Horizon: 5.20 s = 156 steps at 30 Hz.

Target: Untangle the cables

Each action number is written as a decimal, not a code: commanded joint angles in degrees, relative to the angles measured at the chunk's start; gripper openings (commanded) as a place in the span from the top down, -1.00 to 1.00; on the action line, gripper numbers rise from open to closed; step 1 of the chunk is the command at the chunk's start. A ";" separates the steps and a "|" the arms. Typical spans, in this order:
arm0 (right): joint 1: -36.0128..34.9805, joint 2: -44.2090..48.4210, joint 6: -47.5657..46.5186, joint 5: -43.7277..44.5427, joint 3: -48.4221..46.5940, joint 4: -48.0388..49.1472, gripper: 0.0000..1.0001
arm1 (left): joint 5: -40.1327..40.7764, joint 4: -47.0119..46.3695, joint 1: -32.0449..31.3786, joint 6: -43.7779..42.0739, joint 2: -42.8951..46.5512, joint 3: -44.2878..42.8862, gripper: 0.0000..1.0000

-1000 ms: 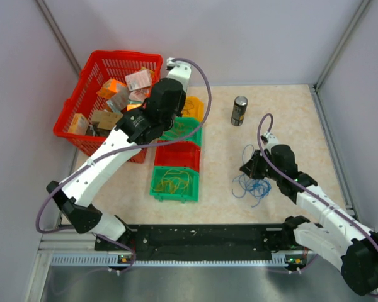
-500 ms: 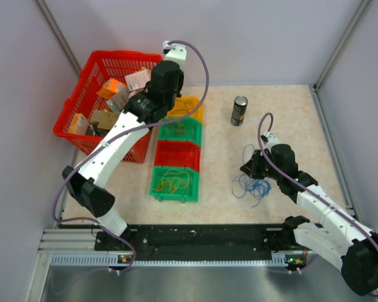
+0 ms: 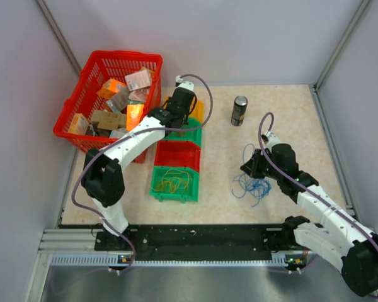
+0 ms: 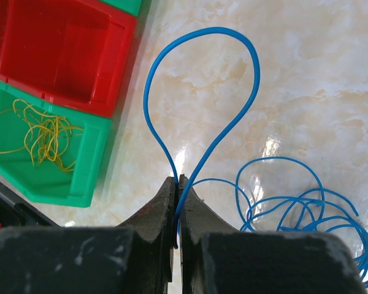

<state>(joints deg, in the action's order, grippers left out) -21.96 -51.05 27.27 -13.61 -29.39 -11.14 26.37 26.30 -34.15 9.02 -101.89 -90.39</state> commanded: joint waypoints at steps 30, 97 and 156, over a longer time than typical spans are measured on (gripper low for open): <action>0.51 -0.46 -0.55 -3.61 -8.84 -2.75 1.00 | -41.11 -3.71 6.29 10.58 14.25 7.33 -0.87; 3.06 -1.16 1.03 3.15 -23.53 -20.94 -0.59 | -0.97 18.70 -0.12 39.49 6.79 16.28 1.00; 10.62 -14.70 5.96 -2.57 -8.14 -16.29 -0.40 | 8.96 3.93 -2.59 23.24 1.43 16.92 -0.15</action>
<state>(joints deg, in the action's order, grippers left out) -11.38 -67.13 34.04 -15.20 -35.68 -29.23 31.35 32.77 -36.73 32.03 -98.43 -70.52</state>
